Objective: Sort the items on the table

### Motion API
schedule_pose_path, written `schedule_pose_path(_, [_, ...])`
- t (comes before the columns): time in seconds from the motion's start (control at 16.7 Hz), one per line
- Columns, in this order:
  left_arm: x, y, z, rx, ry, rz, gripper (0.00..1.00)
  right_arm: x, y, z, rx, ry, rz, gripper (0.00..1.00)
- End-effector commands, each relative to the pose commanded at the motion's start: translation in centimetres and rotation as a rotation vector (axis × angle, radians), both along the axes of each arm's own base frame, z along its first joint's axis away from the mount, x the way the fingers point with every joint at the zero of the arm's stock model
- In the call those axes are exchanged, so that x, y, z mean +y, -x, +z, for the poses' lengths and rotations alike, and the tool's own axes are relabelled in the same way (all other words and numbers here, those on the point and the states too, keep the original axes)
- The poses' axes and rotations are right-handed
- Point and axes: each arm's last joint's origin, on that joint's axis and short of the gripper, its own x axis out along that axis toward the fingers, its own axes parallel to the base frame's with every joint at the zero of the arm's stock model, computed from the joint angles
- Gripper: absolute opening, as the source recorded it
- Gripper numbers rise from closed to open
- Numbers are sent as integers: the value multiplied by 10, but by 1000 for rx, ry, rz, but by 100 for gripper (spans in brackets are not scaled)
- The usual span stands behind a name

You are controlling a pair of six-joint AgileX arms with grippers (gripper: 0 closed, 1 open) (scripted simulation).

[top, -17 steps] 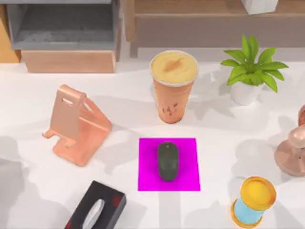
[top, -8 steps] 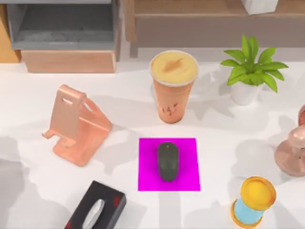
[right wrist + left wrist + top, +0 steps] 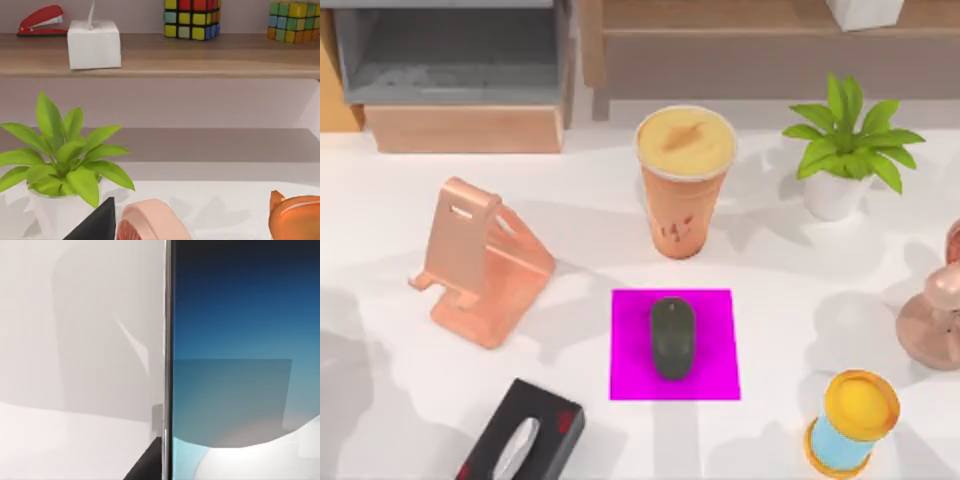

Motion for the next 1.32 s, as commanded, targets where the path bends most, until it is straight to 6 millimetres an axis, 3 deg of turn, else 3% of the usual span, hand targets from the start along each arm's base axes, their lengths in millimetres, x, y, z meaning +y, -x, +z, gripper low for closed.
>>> schedule_pose_path(0.24, [0, 1, 15, 0, 0, 0, 0, 0, 0, 0, 0, 0, 0, 100])
schedule_pose_path(0.48, [0, 1, 14, 0, 0, 0, 0, 0, 0, 0, 0, 0, 0, 100])
schedule_pose_path(0.78, [-7, -5, 38, -248, -56, 71, 0, 0, 0, 0, 0, 0, 0, 100])
schedule_pose_path(1.02, [-37, -5, 68, -580, -37, 106, 0, 0, 0, 0, 0, 0, 0, 100])
schedule_pose_path(1.32, [-99, 18, 92, -900, 174, 36, 0, 0, 0, 0, 0, 0, 0, 100])
